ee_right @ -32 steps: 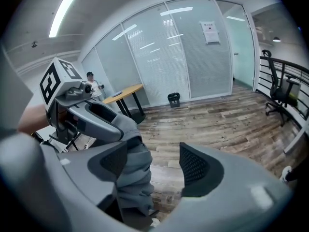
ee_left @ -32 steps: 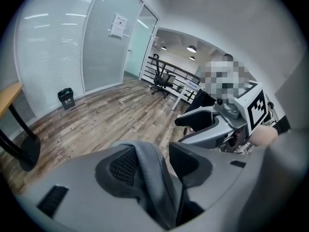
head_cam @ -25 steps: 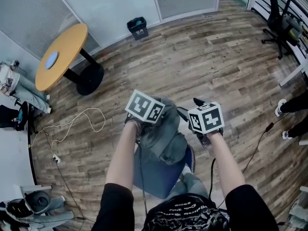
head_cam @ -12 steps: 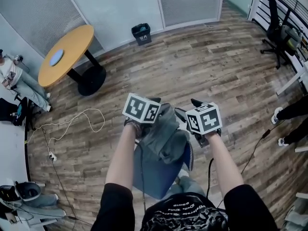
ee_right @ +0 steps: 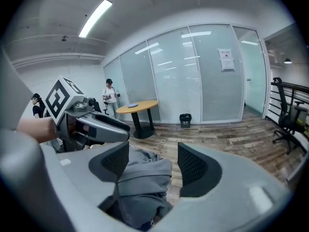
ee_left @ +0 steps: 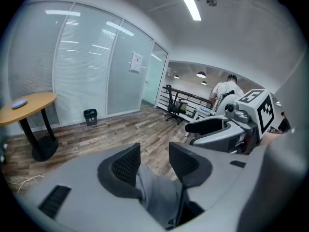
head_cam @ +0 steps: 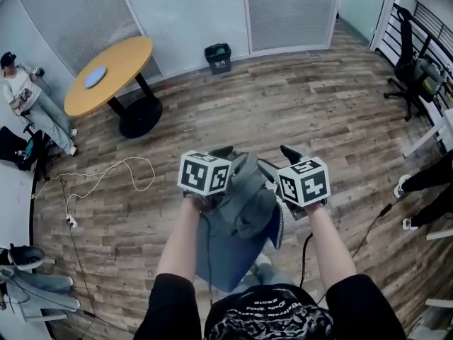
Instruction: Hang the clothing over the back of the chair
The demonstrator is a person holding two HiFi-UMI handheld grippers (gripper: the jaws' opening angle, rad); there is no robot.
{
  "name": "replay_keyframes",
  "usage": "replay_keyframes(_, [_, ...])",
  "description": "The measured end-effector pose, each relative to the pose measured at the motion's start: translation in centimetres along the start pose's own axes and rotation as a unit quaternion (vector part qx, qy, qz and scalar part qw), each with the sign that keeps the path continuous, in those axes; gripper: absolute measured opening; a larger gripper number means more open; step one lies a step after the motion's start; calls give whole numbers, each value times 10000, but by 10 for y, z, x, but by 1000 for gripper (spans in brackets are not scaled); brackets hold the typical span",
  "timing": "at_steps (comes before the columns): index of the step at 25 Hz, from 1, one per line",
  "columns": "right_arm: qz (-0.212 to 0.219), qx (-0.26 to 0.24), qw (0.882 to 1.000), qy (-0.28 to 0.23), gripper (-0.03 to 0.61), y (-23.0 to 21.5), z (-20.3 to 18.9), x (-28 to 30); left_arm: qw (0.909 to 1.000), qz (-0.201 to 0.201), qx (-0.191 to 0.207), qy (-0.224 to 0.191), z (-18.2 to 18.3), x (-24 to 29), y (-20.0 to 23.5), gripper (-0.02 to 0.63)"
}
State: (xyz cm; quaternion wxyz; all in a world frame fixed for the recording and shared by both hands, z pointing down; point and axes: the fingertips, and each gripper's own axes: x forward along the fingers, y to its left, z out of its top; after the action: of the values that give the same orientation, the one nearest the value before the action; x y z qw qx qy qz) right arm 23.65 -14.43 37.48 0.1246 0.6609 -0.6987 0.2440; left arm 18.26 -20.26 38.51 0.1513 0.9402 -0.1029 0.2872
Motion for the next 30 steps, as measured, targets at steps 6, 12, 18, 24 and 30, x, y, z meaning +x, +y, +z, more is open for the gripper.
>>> replay_keyframes(6, [37, -309, 9994, -116, 282, 34, 2, -18, 9961, 460, -138, -739, -9, -52, -5, 167])
replay_keyframes(12, [379, -336, 9978, -433, 255, 81, -4, -28, 9893, 950, -248, -1078, -40, -104, -5, 166])
replay_keyframes(18, [932, -684, 9918, -547, 250, 126, -9, -39, 9770, 1509, -219, -1487, -64, -162, -23, 166])
replay_keyframes(24, [1247, -958, 9851, -692, 241, 164, -17, -46, 9660, 1895, -416, -1708, -100, -190, -34, 164])
replay_keyframes(30, [1633, -995, 9781, -818, 233, 197, -42, -49, 9505, 2254, -700, -2022, -129, -206, -43, 166])
